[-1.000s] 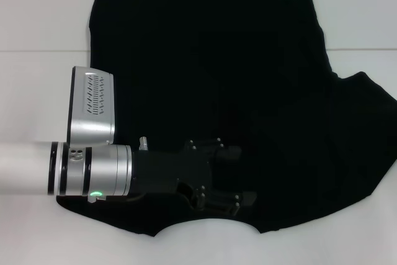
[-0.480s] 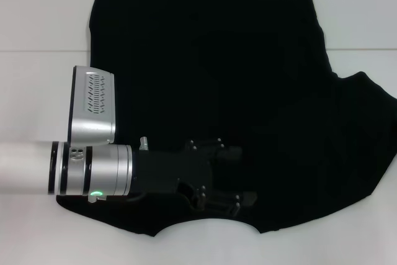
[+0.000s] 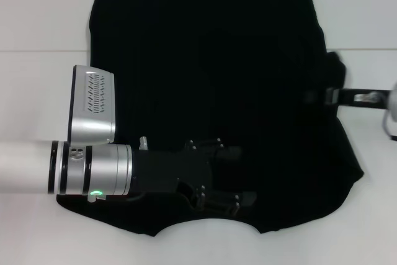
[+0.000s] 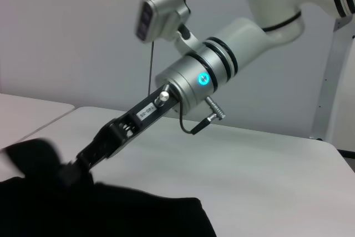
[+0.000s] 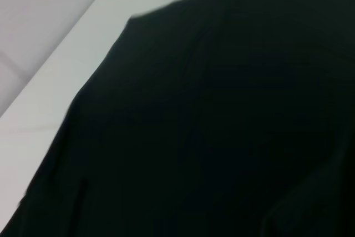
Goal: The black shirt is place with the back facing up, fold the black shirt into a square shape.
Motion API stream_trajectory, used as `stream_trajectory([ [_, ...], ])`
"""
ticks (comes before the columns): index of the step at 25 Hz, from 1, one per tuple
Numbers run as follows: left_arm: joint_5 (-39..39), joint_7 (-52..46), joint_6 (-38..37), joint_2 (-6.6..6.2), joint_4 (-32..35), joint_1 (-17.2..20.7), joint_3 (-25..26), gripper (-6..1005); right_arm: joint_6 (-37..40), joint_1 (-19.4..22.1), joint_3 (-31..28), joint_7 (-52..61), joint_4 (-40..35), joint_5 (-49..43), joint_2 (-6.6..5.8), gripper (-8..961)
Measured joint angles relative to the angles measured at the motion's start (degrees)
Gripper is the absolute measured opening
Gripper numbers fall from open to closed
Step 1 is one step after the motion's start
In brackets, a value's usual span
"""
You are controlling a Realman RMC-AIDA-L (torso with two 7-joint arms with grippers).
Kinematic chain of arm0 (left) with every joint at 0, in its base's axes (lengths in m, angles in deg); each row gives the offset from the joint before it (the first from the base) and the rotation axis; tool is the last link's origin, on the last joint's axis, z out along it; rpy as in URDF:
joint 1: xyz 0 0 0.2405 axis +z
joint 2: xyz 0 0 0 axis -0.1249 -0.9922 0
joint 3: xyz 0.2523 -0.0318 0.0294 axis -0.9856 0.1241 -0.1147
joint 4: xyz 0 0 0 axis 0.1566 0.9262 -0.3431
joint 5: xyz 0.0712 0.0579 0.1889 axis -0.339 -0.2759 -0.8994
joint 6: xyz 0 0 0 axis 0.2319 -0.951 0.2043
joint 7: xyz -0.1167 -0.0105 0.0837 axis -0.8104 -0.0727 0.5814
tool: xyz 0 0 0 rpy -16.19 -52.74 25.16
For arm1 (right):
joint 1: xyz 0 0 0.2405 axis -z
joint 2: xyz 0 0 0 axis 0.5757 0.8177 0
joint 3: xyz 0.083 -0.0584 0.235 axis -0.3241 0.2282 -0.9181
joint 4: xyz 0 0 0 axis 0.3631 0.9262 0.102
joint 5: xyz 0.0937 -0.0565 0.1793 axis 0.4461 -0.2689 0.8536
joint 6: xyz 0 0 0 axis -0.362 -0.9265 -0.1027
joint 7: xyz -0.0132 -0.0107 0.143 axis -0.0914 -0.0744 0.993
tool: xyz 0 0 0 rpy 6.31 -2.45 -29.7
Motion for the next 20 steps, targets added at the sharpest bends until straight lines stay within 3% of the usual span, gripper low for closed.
stream_trajectory([
  [8,-0.21,-1.42,0.28,-0.06,1.23,0.36,0.04,909,-0.17,-2.76,7.86,4.17,0.31,-0.11,1.17,28],
  [18,0.21,-1.9,0.55,-0.18,1.49,0.7,0.73,909,1.94,-1.56,7.34,4.85,-2.4,1.17,0.98,30],
  [20,0.19,-3.09,0.47,-0.18,1.77,0.85,1.27,909,3.1,-0.37,7.34,4.79,-3.72,3.2,0.9,102],
])
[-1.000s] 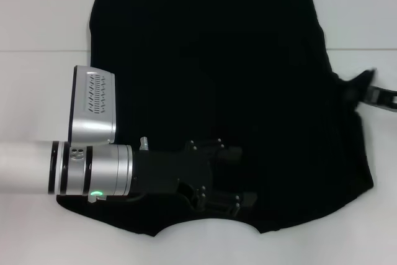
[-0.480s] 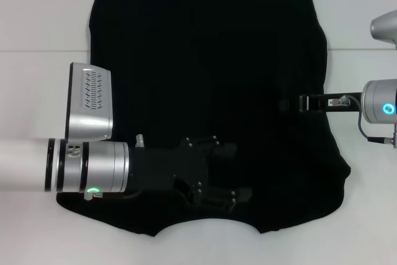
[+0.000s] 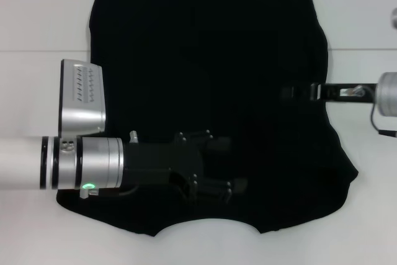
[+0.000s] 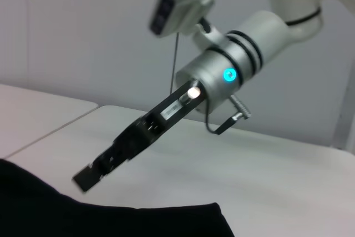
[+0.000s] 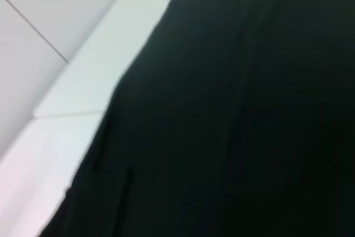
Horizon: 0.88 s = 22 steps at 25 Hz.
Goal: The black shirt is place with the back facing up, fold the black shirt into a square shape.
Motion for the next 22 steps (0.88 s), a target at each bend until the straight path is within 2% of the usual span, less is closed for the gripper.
stream_trajectory([
  [4,0.02,-5.38,-0.83,-0.31,1.83,1.07,0.39,908,3.99,3.24,0.0,-1.83,-2.36,5.22,-0.29,247],
  [9,0.0,-14.0,-3.57,-1.02,6.65,4.08,2.25,908,8.77,6.83,-0.02,-7.4,-2.46,11.54,-0.59,503],
  [15,-2.19,-24.52,-9.73,-3.8,11.8,7.41,9.87,908,12.06,9.12,-0.11,-10.84,-2.13,14.56,-0.31,619],
  [20,-11.88,-34.5,-11.18,-5.98,15.98,8.59,20.33,908,10.72,9.01,-0.56,-10.9,-2.12,14.62,-0.02,716],
  [22,-15.44,-37.14,-11.15,-6.52,16.92,8.72,23.65,908,10.34,8.74,-0.46,-10.94,-2.12,14.64,0.03,802],
])
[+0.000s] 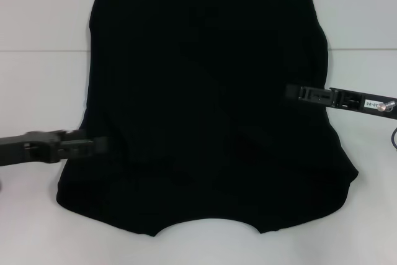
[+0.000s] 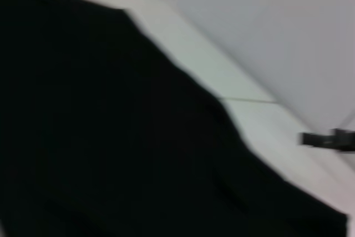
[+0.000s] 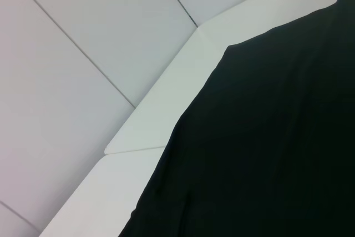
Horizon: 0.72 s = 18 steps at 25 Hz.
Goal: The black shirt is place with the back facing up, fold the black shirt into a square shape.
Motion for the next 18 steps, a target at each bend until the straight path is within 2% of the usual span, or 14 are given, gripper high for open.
stream_trajectory([
  [3,-4.85,-3.61,0.81,-0.49,0.91,0.16,2.75,908,-0.37,-0.4,0.24,-0.08,0.0,0.03,0.19,931],
  [9,-11.89,-10.91,5.16,-0.59,1.21,-0.31,2.41,908,-0.7,-1.2,0.17,-0.11,0.0,0.07,0.35,940],
  [18,-15.31,-13.75,7.17,-0.13,0.84,-0.61,-1.6,909,-1.15,-1.85,-0.04,-0.1,0.0,0.08,0.27,899],
])
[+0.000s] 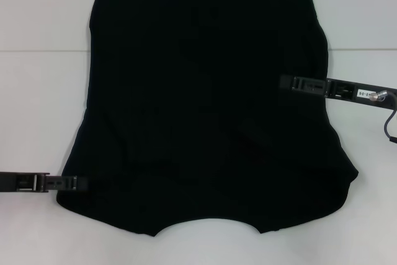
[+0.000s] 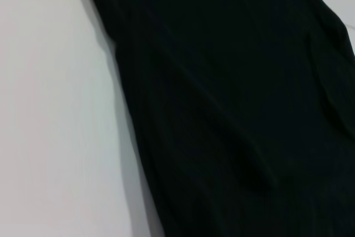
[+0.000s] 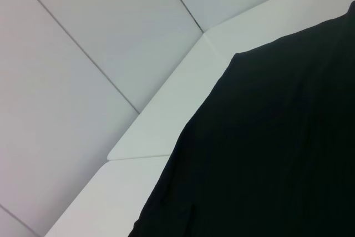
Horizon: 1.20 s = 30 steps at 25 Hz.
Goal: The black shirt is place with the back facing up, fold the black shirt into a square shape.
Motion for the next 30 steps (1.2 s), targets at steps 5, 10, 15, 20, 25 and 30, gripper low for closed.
stream_trajectory([
  [5,-0.13,0.23,0.98,0.27,0.0,-0.3,-1.52,881,0.05,-0.06,0.0,0.37,0.0,0.0,-0.18,881],
  [10,-0.86,0.91,2.69,0.18,0.0,-0.57,-2.18,810,0.18,-0.01,-0.09,0.46,0.0,-0.01,-0.26,881],
  [15,-1.96,0.7,3.0,0.16,0.0,-0.76,-2.19,717,0.26,0.08,-0.09,0.46,0.0,-0.01,-0.37,881],
  [20,-2.16,0.58,3.25,0.02,0.01,-1.03,-2.19,436,1.63,0.25,0.41,1.69,-0.18,-0.44,-1.34,882],
  [25,-2.16,0.56,3.17,-0.05,0.01,-1.45,-2.19,217,4.67,1.64,0.59,5.22,-0.08,-0.77,-3.82,882],
  [30,-1.94,0.56,3.34,-0.04,0.01,-1.53,-2.18,116,5.56,3.93,0.27,9.43,-0.01,-4.61,-6.47,882],
])
